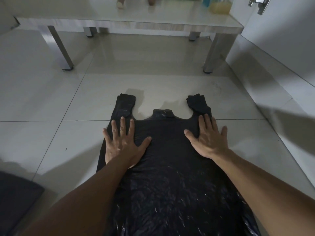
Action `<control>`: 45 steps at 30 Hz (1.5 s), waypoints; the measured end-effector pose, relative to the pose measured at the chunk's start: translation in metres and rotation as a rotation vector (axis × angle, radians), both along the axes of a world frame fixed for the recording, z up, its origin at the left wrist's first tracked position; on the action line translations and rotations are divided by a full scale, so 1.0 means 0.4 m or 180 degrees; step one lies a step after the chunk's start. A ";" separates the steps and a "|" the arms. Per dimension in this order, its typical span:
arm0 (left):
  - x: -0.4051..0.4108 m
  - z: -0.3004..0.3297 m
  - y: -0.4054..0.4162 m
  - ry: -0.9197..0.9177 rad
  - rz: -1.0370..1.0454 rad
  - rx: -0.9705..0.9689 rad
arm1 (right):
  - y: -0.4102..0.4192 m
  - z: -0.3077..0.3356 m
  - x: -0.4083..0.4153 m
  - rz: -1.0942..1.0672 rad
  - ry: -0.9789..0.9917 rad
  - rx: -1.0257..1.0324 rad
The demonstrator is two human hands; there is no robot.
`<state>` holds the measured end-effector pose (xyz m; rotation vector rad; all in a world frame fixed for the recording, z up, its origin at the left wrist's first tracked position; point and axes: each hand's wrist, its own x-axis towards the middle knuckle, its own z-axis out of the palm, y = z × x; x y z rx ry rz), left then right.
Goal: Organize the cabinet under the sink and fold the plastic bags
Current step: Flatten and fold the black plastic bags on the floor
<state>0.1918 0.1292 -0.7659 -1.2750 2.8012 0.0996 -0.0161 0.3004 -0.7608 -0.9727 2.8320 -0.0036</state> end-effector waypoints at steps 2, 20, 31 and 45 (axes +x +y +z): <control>0.000 -0.003 -0.002 0.0046 -0.0006 0.0009 | 0.009 -0.003 -0.002 -0.0004 0.0076 0.0013; -0.013 0.013 -0.020 -0.0074 0.0173 0.0467 | 0.094 -0.007 0.114 0.0226 -0.0060 0.0139; 0.173 0.100 0.153 0.1007 -0.0654 0.0535 | 0.103 0.044 0.145 0.0271 -0.0140 0.0020; 0.285 0.038 0.267 0.0274 -0.0587 0.0549 | 0.269 0.025 0.297 0.0408 -0.0161 0.0133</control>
